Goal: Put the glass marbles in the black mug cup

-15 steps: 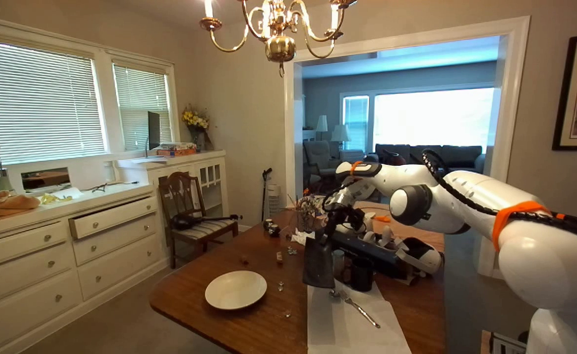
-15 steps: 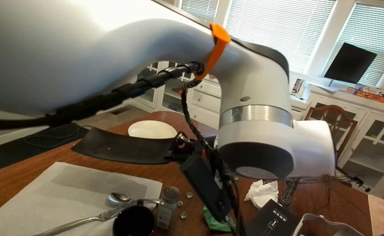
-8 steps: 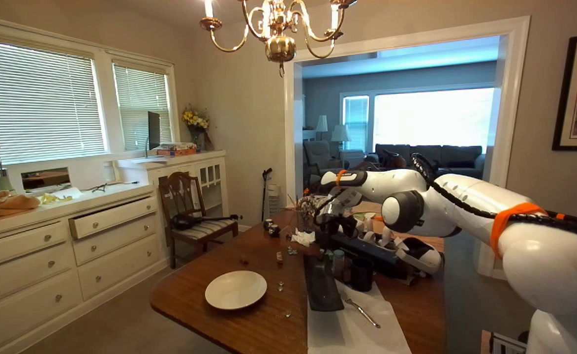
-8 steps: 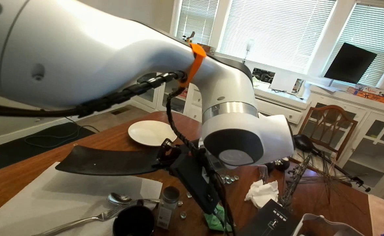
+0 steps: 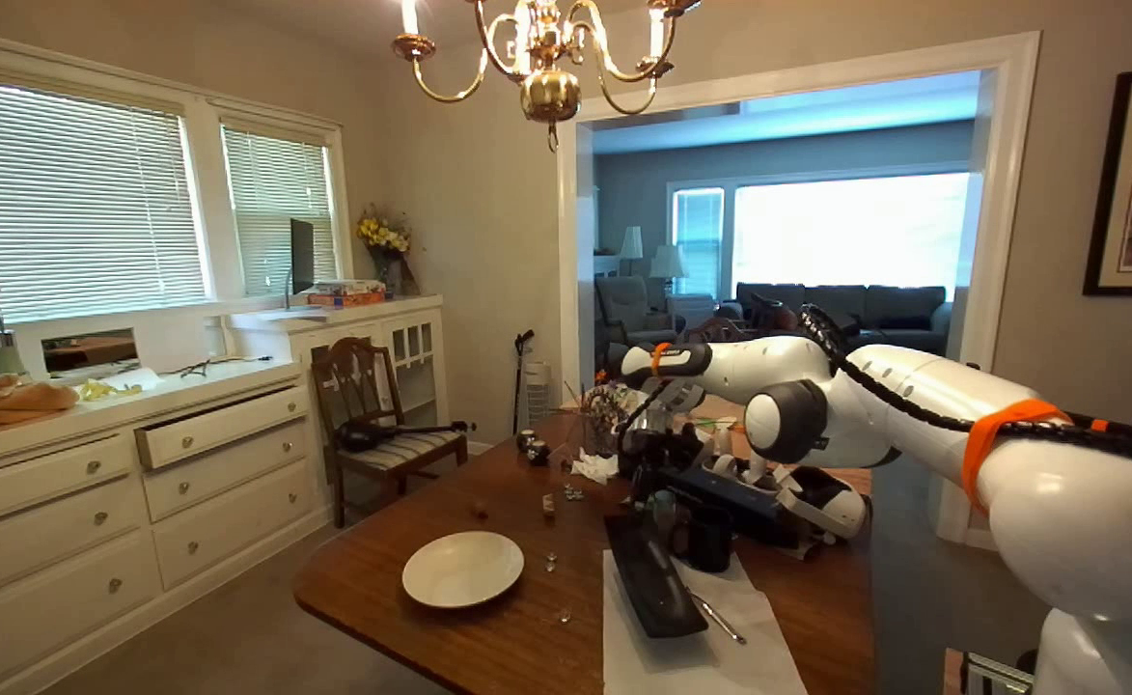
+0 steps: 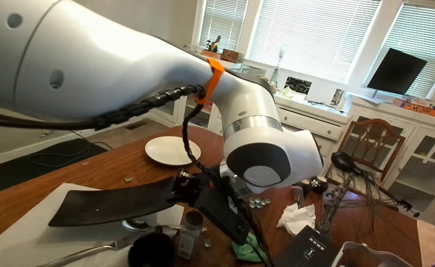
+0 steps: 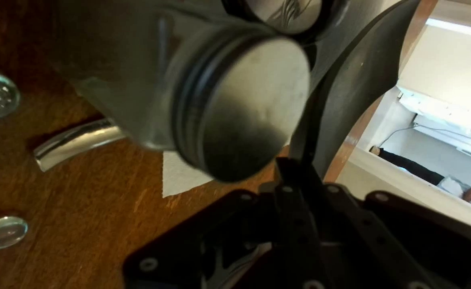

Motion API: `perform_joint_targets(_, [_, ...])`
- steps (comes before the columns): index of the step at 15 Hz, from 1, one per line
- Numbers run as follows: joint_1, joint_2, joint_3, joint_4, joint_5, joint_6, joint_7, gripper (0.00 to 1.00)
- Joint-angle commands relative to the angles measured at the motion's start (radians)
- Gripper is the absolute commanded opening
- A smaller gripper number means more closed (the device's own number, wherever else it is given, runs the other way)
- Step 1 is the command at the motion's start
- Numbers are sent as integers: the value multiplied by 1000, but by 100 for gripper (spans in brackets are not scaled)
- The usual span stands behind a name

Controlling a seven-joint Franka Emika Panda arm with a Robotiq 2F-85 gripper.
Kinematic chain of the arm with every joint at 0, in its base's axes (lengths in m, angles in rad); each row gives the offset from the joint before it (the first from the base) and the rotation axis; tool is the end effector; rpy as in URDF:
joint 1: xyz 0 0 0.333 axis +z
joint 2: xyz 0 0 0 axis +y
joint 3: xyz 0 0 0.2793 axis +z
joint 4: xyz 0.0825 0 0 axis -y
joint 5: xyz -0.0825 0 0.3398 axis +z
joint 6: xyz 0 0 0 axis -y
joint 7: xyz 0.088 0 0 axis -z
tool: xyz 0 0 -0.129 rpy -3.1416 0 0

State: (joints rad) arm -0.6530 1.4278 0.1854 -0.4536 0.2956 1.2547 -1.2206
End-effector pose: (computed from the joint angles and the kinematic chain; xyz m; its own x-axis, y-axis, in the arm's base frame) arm 0.5628 -0.3056 0.1291 0.8228 0.5184 0.2332 0.5236 -0.5315 -0.6659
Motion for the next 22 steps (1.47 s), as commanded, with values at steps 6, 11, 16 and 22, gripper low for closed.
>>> perform_joint_targets(6, [37, 18, 9, 24, 14, 4, 2, 2])
perform_joint_targets(11, [68, 22, 24, 22, 28, 45, 3, 2])
perform_joint_targets(16, [106, 45, 19, 23, 21, 84, 9, 2])
perform_joint_targets(22, [120, 61, 14, 22, 19, 82, 28, 12])
